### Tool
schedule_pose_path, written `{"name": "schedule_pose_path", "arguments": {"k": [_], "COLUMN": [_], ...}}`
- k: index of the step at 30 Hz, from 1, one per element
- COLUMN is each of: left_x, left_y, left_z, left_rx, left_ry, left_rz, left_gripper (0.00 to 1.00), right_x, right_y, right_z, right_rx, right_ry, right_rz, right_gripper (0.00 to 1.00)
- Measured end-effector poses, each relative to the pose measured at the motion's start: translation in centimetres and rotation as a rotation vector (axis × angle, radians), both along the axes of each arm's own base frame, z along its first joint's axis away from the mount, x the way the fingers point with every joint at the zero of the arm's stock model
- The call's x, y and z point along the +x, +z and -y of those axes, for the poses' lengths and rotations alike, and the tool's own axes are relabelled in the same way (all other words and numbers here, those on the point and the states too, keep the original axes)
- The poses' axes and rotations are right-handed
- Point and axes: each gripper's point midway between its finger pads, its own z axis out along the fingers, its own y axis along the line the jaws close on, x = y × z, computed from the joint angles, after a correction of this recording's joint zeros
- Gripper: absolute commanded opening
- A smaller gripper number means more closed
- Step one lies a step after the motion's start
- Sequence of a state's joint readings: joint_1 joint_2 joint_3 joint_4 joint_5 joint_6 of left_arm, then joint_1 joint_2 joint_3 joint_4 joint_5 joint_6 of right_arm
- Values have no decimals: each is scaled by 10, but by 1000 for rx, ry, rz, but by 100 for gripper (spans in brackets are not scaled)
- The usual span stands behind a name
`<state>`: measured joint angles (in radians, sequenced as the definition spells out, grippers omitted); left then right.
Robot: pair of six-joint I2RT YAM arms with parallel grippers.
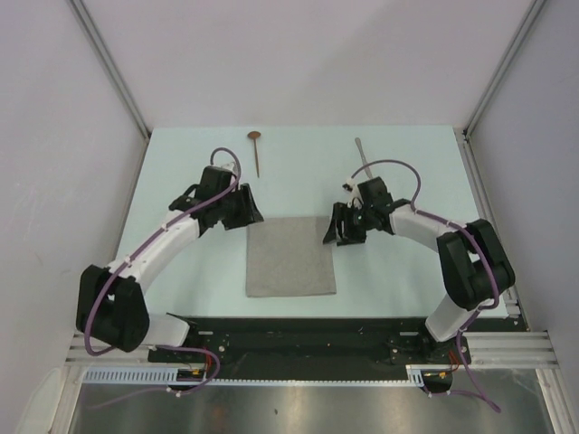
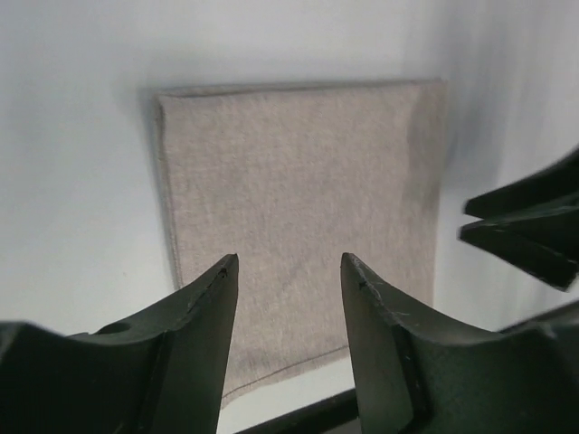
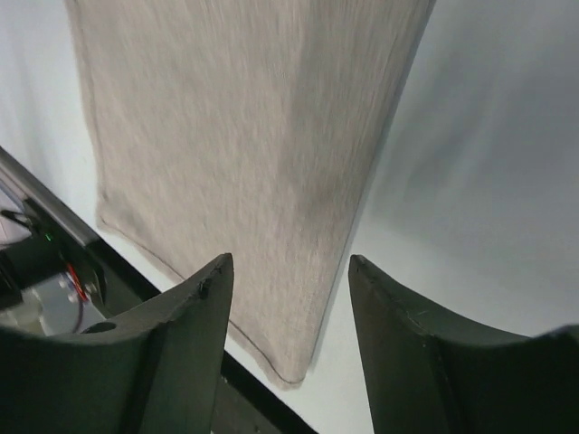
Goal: Fold the napkin into a case and place the utensils inside
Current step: Smooth out the square-folded napkin at the center of the board.
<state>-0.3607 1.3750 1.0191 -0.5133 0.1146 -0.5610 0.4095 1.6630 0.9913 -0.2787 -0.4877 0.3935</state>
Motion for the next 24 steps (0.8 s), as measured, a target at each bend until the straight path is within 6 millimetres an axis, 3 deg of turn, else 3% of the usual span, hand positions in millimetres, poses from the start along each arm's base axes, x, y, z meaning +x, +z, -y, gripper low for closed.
{"name": "schedule_pose_path", "arguments": {"k": [3, 6, 11, 18, 24], "left_x": [-12, -23, -27, -37, -19], "left_y": [-5, -23, -41, -56, -64], "left_z": [12, 23, 54, 127, 188], "left_rx": [-59, -100, -195, -343, -441], "left_ry": [-71, -119, -206, -358, -425], "left_rz": [-11, -74, -144, -236, -255], "left_gripper": [47, 44, 41, 27, 14], "right_x": [-40, -71, -89, -105, -119], "right_y": [-27, -38, -38, -43, -44], "right_z": [-1, 0, 1, -2, 0], "right_rx": [-12, 13, 74, 160, 216], "right_ry": [48, 67, 66, 58, 38], "right_rz": [-84, -150, -143, -155, -160], "right_gripper": [58, 57, 51, 43, 42]}}
